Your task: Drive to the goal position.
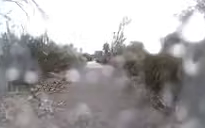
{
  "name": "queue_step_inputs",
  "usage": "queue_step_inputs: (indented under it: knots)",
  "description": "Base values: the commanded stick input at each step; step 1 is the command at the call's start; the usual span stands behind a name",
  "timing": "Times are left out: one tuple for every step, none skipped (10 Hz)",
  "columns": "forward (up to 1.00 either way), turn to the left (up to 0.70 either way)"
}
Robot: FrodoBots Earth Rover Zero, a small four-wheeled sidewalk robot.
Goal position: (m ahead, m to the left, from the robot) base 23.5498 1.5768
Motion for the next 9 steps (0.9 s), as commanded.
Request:
queue_step_inputs:
  knots:
    - [1.00, 0.00]
    - [1.00, 0.00]
    - [1.00, 0.00]
    - [1.00, 0.00]
    - [1.00, 0.01]
    - [1.00, 0.02]
    - [1.00, 0.06]
    - [1.00, 0.04]
    - [1.00, 0.01]
